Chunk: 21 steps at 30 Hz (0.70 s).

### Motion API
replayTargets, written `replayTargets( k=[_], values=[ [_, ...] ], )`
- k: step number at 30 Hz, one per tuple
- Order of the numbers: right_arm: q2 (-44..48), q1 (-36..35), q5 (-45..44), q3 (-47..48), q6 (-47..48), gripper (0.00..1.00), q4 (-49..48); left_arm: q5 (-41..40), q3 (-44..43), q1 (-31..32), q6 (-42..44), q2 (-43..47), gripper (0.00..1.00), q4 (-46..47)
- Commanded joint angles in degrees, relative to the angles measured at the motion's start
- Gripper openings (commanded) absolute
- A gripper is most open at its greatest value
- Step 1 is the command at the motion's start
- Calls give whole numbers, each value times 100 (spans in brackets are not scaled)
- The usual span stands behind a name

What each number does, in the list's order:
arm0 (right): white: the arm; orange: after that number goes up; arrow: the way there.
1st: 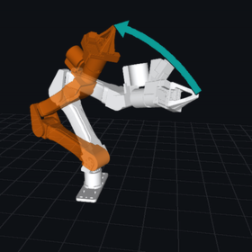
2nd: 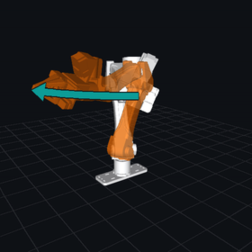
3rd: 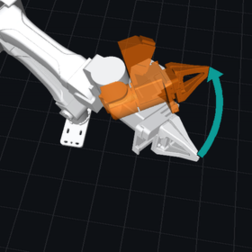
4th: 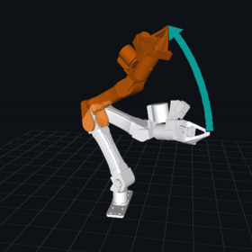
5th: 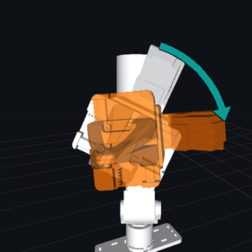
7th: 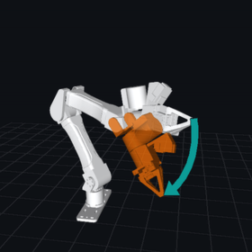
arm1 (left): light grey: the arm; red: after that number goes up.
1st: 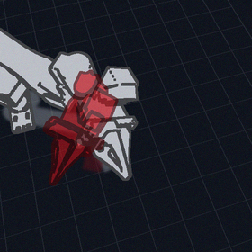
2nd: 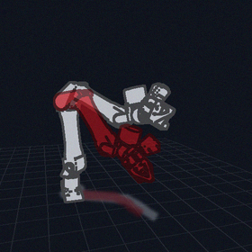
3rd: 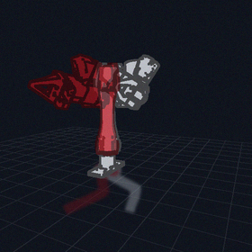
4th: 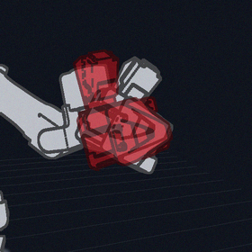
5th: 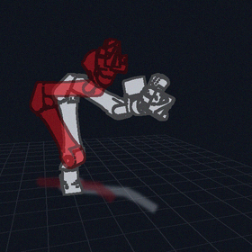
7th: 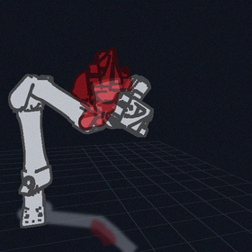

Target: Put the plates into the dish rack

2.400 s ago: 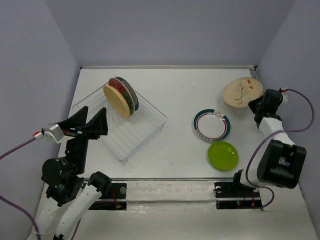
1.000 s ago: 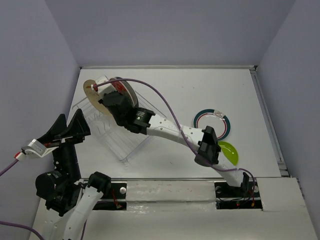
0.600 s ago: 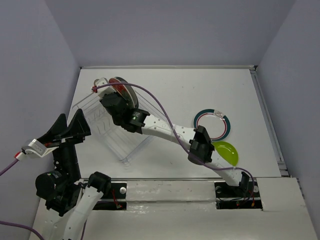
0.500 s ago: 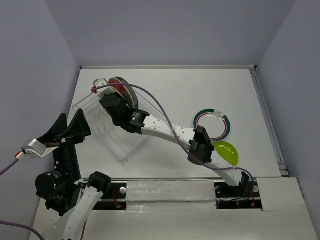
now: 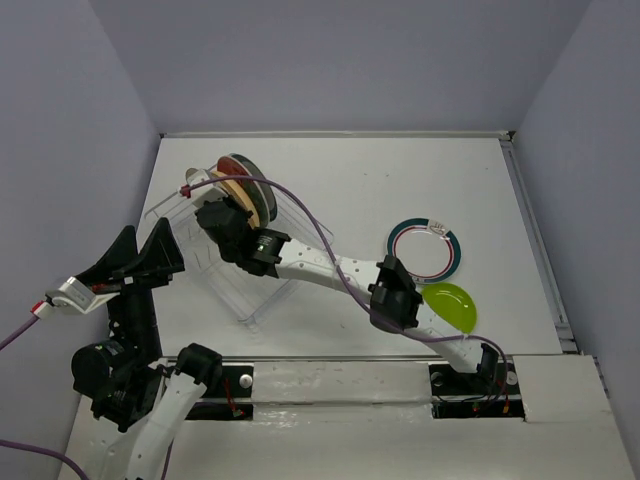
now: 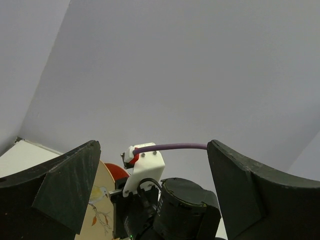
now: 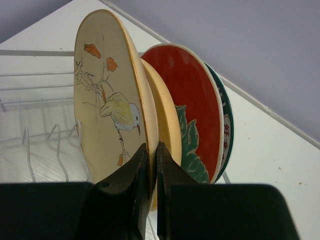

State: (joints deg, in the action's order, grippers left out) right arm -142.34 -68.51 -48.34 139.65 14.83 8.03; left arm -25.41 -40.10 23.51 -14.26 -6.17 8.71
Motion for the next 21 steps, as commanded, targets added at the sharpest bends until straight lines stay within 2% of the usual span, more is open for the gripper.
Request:
replayTargets(
  k=[1, 4, 5, 15, 17, 20, 21],
  values=[
    [14, -92, 8, 246, -77, 19, -671, 36, 37, -22, -42, -103, 99, 359],
    [101, -92, 158, 247, -94, 38, -663, 71, 37, -22, -42, -138, 99, 359],
    [102, -92, 175, 212, -120, 40, -663, 80, 37, -22, -42, -138, 99, 359],
    [909, -40, 684, -509, -595, 43, -531, 88, 46, -22, -42, -182, 99, 368],
    [1427, 92, 965, -737, -980, 43, -382, 89, 46, -22, -42, -156, 99, 359],
    [2612, 513, 1861, -1877, -1849, 48, -136, 54, 46, 5, -15, -138, 99, 342],
    [2972, 862, 2359, -2785, -2287, 48, -135, 62, 54, 40, -7, -121, 99, 333]
  ],
)
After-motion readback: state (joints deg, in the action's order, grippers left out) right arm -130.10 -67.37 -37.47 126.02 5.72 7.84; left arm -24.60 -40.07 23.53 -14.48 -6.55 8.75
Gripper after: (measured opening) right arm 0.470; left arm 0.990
